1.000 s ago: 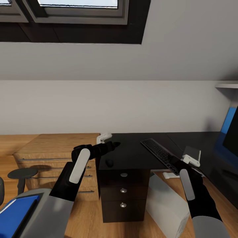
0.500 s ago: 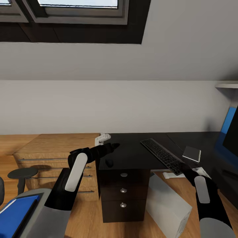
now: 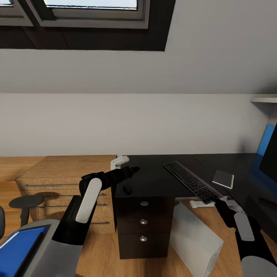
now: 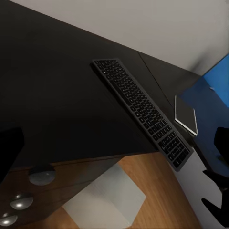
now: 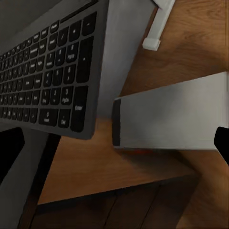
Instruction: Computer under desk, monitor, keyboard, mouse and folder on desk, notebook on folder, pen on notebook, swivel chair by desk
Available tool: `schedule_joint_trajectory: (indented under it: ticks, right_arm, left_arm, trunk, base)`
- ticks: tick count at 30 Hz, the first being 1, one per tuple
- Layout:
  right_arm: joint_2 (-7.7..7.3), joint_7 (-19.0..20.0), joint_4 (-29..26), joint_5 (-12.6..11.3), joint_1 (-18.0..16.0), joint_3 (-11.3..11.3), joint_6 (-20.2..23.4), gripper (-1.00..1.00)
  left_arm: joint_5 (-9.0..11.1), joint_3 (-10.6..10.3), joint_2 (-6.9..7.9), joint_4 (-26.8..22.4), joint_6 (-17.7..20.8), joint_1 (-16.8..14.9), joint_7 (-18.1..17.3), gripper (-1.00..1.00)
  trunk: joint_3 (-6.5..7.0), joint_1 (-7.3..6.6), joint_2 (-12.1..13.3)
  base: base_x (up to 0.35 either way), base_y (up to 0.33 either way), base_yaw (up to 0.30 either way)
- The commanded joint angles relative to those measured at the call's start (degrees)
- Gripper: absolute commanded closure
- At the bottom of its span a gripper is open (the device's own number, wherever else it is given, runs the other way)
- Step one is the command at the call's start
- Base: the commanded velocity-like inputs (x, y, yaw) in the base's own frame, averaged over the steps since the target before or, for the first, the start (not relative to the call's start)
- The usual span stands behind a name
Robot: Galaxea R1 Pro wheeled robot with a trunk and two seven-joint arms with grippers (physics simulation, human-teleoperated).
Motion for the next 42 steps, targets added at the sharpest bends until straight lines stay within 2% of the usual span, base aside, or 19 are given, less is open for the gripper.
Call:
schedule_joint_trajectory:
  ticks: [1,6,11,12,14,15,16,20,23,42]
  right_arm:
    - [-0.46,-0.44,0.52,-1.26,-0.05,-0.03,0.15,-1.0]
    - [-2.82,-0.22,3.04,-5.58,-0.15,-0.01,0.3,-1.0]
    - [-3.37,1.79,3.17,-7.05,-0.17,-0.01,0.54,-1.0]
    - [-3.46,5.19,3.19,-7.53,-0.17,-0.03,0.56,-1.0]
    - [-3.51,8.25,3.2,-7.79,-0.17,-0.04,0.56,-1.0]
    - [-3.54,11.6,3.22,-7.97,-0.17,-0.04,0.59,-1.0]
    - [-3.56,13.25,3.24,-8.04,-0.17,-0.04,0.6,-1.0]
    - [-3.62,18.9,3.48,-8.21,-0.17,-0.05,0.64,-1.0]
    - [-3.63,20.6,3.61,-8.26,-0.17,-0.1,0.65,-1.0]
    - [-3.57,22.2,3.65,-8.12,-0.17,-0.83,0.16,-1.0]
  left_arm:
    - [0.61,-0.01,-0.02,-0.05,0.16,-0.05,0.57,-1.0]
    - [0.61,-0.01,-0.05,-0.05,0.15,-0.05,0.57,-1.0]
    - [0.61,-0.08,-0.11,-0.05,0.11,-0.05,0.57,-1.0]
    - [0.61,-0.11,-0.12,-0.05,0.11,-0.05,0.57,-1.0]
    - [0.61,-0.12,-0.12,-0.05,0.11,-0.05,0.57,-1.0]
    - [0.61,-0.13,-0.13,-0.05,0.11,-0.05,0.57,-1.0]
    - [0.61,-0.14,-0.13,-0.05,0.12,-0.05,0.57,-1.0]
    - [0.61,-0.15,-0.13,-0.05,0.15,-0.05,0.57,-1.0]
    - [0.61,-0.13,-0.12,-0.02,0.16,-0.05,0.57,-1.0]
    - [0.64,-0.09,0.0,0.21,0.16,-0.05,0.57,-1.0]
  trunk:
    - [-0.07,0.0,-0.04]
    - [-0.07,0.0,-0.04]
    - [-0.07,0.0,-0.04]
    - [-0.07,0.0,-0.04]
    - [-0.07,0.0,-0.04]
    - [-0.07,0.0,-0.04]
    - [-0.07,0.0,-0.04]
    - [-0.07,0.0,-0.04]
    - [-0.07,0.0,-0.04]
    - [-0.07,0.0,-0.04]
  base:
    - [0.0,0.0,0.0]
    - [0.0,0.0,0.0]
    - [0.0,0.0,0.0]
    - [0.0,0.0,0.0]
    - [0.0,0.0,0.0]
    - [0.0,0.0,0.0]
    - [0.0,0.0,0.0]
    - [0.0,0.0,0.0]
    - [0.0,0.0,0.0]
    - [0.0,0.0,0.0]
